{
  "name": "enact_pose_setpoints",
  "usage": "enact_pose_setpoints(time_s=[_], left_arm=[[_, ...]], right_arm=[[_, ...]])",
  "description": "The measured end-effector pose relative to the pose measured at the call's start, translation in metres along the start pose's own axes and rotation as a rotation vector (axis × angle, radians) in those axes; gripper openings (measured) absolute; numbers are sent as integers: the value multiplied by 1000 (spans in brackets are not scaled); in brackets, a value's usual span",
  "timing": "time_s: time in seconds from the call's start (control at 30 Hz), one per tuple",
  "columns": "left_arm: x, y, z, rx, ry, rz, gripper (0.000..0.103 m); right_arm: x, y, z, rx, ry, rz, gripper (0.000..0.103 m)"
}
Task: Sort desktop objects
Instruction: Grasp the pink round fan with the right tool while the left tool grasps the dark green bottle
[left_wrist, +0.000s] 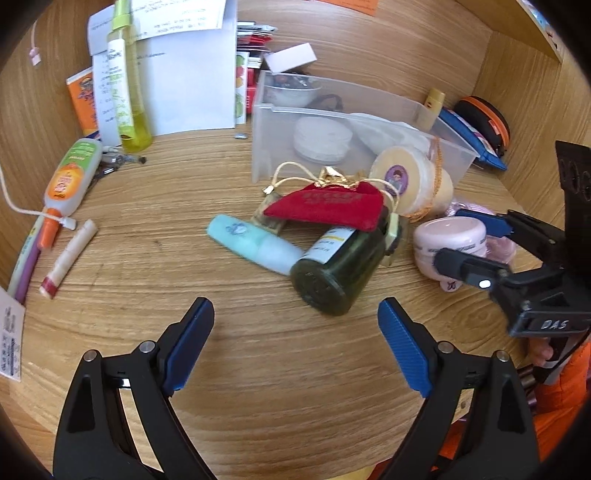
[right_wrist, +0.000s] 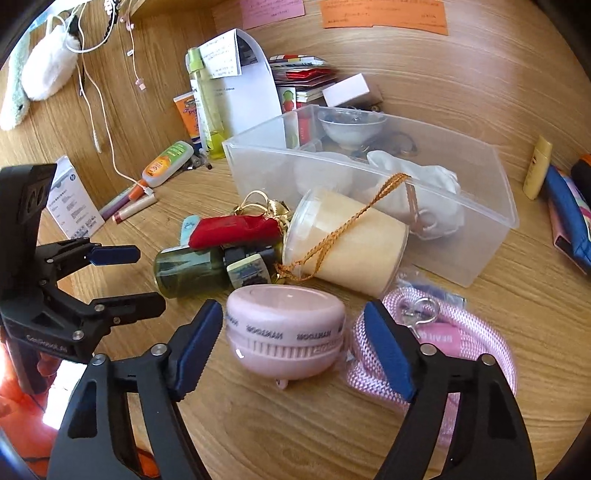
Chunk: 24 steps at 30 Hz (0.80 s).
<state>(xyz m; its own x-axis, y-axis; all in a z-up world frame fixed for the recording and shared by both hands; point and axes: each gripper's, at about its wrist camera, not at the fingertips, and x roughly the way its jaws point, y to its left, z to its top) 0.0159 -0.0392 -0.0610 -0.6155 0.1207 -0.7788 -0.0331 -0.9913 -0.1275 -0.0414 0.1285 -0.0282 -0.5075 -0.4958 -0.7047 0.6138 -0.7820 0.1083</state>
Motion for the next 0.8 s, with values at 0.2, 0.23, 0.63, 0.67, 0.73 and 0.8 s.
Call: enact_pose_setpoints(time_s=[0.2, 0.23, 0.63, 0.67, 0.73, 0.8], left_arm=[[13, -12, 9, 25, 13, -27, 88], [15, -13, 11, 26, 19, -32, 86], [29, -22, 18, 18, 3, -11, 62], [28, -21, 17, 14, 2, -10, 62], [24, -19, 15, 7, -1, -9, 62], [16, -17, 13, 3, -14, -2, 61]], right_arm=[[3, 0, -1, -19, -6, -10, 61], [2, -1, -1, -15, -5, -1, 61], [-34, -23, -8, 71, -76, 9, 61], [-36, -24, -7, 74, -81, 6, 61], [-41, -29, -6, 87, -95, -4, 61], [-45, -35, -4, 106, -109, -4, 61]])
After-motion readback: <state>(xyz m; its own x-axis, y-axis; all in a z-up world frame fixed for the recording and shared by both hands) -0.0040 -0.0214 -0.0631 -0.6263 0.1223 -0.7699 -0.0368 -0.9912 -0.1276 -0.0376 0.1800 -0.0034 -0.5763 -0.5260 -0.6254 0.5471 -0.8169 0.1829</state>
